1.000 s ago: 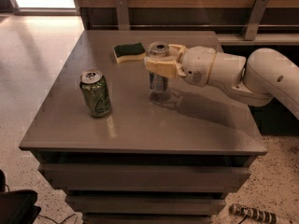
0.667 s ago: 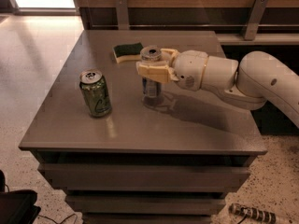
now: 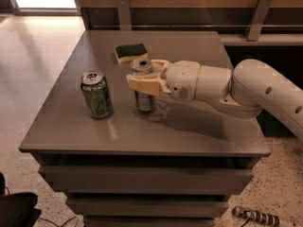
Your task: Move redbull can near green can
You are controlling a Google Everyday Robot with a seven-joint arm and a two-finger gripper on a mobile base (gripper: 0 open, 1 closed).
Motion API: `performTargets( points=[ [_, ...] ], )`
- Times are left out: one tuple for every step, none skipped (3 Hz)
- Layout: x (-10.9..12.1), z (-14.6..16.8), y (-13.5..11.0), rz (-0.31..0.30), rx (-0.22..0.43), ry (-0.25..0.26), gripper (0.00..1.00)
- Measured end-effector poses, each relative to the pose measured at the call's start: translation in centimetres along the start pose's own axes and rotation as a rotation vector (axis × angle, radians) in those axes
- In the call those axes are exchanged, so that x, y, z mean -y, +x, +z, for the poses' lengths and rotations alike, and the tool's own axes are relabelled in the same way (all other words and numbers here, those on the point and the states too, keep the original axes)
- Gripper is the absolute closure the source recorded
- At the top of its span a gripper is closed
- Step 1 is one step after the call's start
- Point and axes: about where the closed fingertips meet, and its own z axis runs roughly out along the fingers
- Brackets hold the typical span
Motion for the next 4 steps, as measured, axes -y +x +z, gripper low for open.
performTargets(
  points=[
    [-1.2, 0.7, 0.4, 0.008, 0.002, -0.042, 1.0],
    [-2.1, 1.5, 0.7, 0.008, 0.004, -0.087, 1.0],
    [-2.5, 2.0, 1.2, 0.001, -0.004, -0.118, 1.0],
    [-2.7, 2.2, 1.1, 0.0, -0.004, -0.121, 0.82]
  ],
)
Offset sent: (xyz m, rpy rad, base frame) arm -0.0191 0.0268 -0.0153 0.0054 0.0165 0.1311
